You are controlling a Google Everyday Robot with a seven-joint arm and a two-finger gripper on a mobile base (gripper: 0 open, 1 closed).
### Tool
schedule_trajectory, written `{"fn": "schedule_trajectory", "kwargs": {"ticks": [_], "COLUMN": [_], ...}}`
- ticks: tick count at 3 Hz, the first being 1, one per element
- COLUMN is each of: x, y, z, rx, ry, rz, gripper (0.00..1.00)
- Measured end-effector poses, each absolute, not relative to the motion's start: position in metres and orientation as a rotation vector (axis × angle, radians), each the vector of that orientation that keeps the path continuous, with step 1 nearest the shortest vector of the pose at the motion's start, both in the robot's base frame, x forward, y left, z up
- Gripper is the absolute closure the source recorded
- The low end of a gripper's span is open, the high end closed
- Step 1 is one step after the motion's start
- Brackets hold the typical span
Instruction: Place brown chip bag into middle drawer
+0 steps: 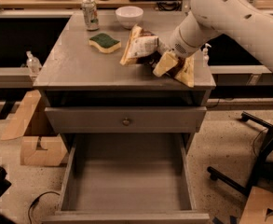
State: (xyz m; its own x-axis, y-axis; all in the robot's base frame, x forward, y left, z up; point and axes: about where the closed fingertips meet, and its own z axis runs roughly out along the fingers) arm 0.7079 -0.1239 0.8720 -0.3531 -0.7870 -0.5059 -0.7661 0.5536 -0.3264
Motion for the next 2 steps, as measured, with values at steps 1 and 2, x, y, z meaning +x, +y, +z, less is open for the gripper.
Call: {"fn": "schedule_trajectory", "kwargs": {"ticks": [1, 2], "x": [0.7102, 0.7102], "y": [-0.1159, -0.1141], "z": [0.8623, 0.8601], "rx": [-1.228, -1.23], "ry": [2.16, 2.161], "rz": [0.024, 0.031], "gripper": [0.5, 0.73]}}
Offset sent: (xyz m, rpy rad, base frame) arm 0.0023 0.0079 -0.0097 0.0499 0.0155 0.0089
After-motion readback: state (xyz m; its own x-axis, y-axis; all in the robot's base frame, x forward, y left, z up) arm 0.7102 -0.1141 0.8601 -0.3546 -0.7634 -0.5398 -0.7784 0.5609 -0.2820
